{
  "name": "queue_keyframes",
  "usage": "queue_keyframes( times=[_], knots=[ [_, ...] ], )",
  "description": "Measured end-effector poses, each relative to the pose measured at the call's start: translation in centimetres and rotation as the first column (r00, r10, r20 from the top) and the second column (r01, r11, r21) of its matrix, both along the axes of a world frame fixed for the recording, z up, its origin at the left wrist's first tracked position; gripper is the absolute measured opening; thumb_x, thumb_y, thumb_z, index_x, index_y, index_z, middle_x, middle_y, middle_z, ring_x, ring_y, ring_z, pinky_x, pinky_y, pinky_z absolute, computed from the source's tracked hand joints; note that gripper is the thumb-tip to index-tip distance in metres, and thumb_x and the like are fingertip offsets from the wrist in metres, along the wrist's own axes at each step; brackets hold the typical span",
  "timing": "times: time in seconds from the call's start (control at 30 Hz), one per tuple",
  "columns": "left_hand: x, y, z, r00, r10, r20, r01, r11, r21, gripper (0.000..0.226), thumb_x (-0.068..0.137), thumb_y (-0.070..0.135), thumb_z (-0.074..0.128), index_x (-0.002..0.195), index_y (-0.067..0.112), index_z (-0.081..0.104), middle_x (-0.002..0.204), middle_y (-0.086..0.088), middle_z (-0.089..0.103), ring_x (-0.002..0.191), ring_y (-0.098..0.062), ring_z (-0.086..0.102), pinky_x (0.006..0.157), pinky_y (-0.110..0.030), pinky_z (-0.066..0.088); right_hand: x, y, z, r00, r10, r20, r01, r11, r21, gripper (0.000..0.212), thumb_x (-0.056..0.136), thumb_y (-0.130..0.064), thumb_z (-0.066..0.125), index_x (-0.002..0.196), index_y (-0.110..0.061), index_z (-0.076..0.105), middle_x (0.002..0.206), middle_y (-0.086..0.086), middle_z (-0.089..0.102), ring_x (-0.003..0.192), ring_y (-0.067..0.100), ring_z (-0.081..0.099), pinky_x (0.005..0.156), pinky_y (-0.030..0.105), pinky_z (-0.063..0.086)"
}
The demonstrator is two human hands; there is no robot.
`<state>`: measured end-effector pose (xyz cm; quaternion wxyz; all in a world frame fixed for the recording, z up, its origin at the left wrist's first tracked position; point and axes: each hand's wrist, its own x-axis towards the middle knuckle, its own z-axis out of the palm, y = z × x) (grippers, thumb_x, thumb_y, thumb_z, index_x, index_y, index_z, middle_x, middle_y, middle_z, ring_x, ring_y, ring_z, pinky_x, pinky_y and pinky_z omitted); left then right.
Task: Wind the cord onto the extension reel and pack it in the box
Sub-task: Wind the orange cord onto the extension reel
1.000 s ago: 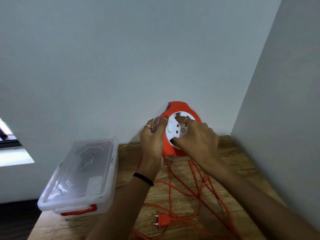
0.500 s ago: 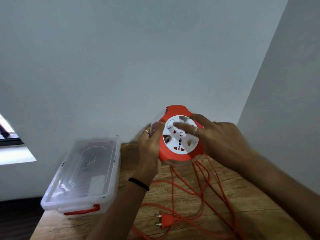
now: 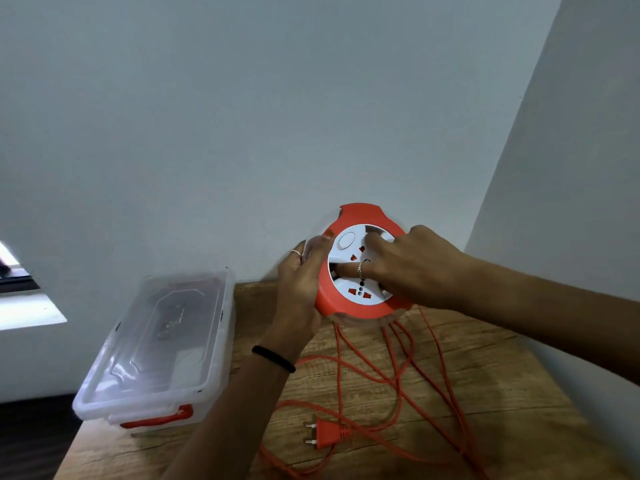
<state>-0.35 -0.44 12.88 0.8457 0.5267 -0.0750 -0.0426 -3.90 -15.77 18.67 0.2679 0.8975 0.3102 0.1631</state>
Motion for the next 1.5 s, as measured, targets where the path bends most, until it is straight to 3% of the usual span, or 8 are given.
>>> queue_keyframes(
  times=[0.13,0.23,0.43,0.6,0.73,0.9,1.2,1.5],
  knots=[
    [0.1,0.2,0.3,0.997,0.009,0.08,-0.015,0.997,0.072,0.03,0.091,0.024,0.059,0.11,0.001,0.065,0.1,-0.018,0.073,0.086,-0.03,0.071,0.069,-0.036,0.058,-0.3,0.8,-0.1,0.995,-0.067,0.079,0.053,0.985,0.167,0.064,0.05,-0.023,0.075,0.112,-0.037,0.067,0.052,-0.001,0.058,0.042,0.023,0.052,0.047,0.018,0.005],
    [0.1,-0.1,0.7,0.997,0.044,0.066,-0.046,0.998,0.03,0.023,0.09,0.022,0.061,0.106,0.006,0.067,0.097,-0.014,0.074,0.085,-0.028,0.072,0.069,-0.036,0.059,-1.0,2.0,-0.4,0.952,-0.307,0.001,0.275,0.855,0.439,0.067,0.07,-0.046,0.066,0.134,-0.045,0.046,0.09,-0.001,0.071,0.079,0.027,0.066,0.056,0.025,0.028],
    [-0.5,-1.2,0.1,0.979,0.184,0.091,-0.187,0.982,0.02,0.008,0.091,0.02,0.062,0.091,0.02,0.07,0.085,-0.003,0.076,0.081,-0.022,0.073,0.069,-0.037,0.06,0.2,3.9,-2.0,0.809,-0.394,-0.436,0.521,0.137,0.843,0.073,0.066,-0.052,0.073,0.134,-0.037,0.051,0.124,-0.002,0.065,0.112,0.023,0.06,0.084,0.031,0.048],
    [-0.5,-0.8,-0.8,0.973,0.187,0.132,-0.203,0.971,0.124,0.009,0.092,0.025,0.061,0.093,0.03,0.068,0.084,0.006,0.076,0.078,-0.02,0.074,0.063,-0.034,0.06,0.8,3.6,-2.9,0.711,0.071,-0.699,0.655,-0.428,0.623,0.079,0.069,-0.04,0.082,0.139,-0.026,0.049,0.133,0.003,0.059,0.103,0.022,0.064,0.077,0.033,0.058],
    [-0.3,0.0,-0.6,0.987,0.158,0.024,-0.159,0.985,0.064,0.021,0.092,0.027,0.06,0.106,0.013,0.067,0.093,-0.006,0.076,0.082,-0.028,0.073,0.065,-0.038,0.06,-1.1,2.4,-1.5,0.749,-0.076,-0.659,0.661,0.015,0.75,0.062,0.086,-0.043,0.066,0.142,-0.033,0.042,0.126,-0.004,0.06,0.086,0.014,0.062,0.053,0.022,0.049],
    [0.2,0.6,-0.1,0.995,0.095,0.016,-0.096,0.994,0.047,0.031,0.094,0.027,0.057,0.116,0.006,0.063,0.102,-0.016,0.073,0.089,-0.033,0.071,0.067,-0.037,0.06,-2.9,0.0,-1.4,0.968,-0.229,0.099,0.161,0.875,0.457,0.059,0.076,-0.006,0.07,0.13,-0.027,0.057,0.118,0.01,0.067,0.083,0.032,0.067,0.063,0.037,0.052],
    [-0.5,0.3,0.2,1.0,0.022,0.005,-0.022,1.0,0.016,0.03,0.095,0.024,0.055,0.115,0.003,0.064,0.105,-0.021,0.071,0.092,-0.036,0.07,0.075,-0.046,0.059,-0.8,-1.0,-1.6,0.998,0.045,0.038,-0.051,0.987,0.151,0.062,0.084,-0.002,0.044,0.14,-0.027,0.041,0.135,0.02,0.046,0.116,0.043,0.052,0.085,0.048,0.05],
    [-0.8,0.5,0.3,1.0,-0.021,0.01,0.021,0.999,0.041,0.029,0.094,0.026,0.057,0.112,0.005,0.065,0.099,-0.017,0.073,0.087,-0.033,0.072,0.068,-0.039,0.059,0.4,-0.7,-1.5,0.981,0.172,0.096,-0.178,0.982,0.065,0.047,0.082,-0.004,0.052,0.129,-0.013,0.052,0.14,0.011,0.041,0.068,0.038,0.061,0.073,0.047,0.049]
  ],
)
